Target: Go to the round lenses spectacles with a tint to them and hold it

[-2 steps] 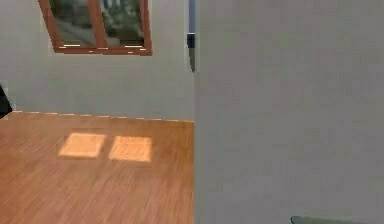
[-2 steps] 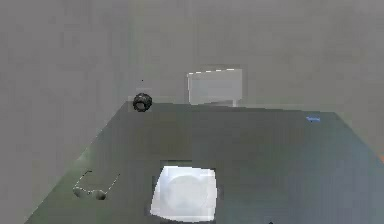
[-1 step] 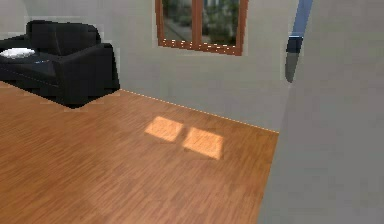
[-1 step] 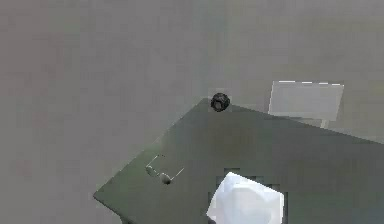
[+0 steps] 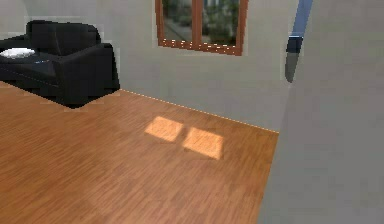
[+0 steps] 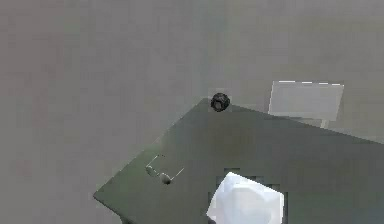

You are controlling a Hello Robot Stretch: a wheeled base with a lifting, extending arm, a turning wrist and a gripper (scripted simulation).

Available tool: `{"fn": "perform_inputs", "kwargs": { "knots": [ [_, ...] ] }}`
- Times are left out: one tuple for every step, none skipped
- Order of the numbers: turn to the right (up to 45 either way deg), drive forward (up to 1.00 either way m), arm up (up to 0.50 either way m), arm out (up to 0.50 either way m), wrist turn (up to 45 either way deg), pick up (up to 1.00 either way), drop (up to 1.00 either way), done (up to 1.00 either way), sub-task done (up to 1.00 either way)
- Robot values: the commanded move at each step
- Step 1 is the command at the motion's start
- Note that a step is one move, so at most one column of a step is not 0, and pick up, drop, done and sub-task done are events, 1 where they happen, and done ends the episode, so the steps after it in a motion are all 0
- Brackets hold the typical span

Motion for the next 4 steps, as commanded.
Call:
{"fn": "perform_inputs", "kwargs": {
  "knots": [
    [0.0, 0.00, 0.36, 0.00, 0.0, 0.00, 0.00, 0.00, 0.00],
    [0.0, 0.00, 0.00, 0.26, 0.0, 0.00, 0.00, 0.00, 0.00],
    [0.0, 0.00, 0.00, 0.00, 45.0, 0.00, 0.00, 0.00, 0.00],
    [0.0, 0.00, 0.00, 0.00, 45.0, 0.00, 0.00, 0.00, 0.00]
  ]
}}
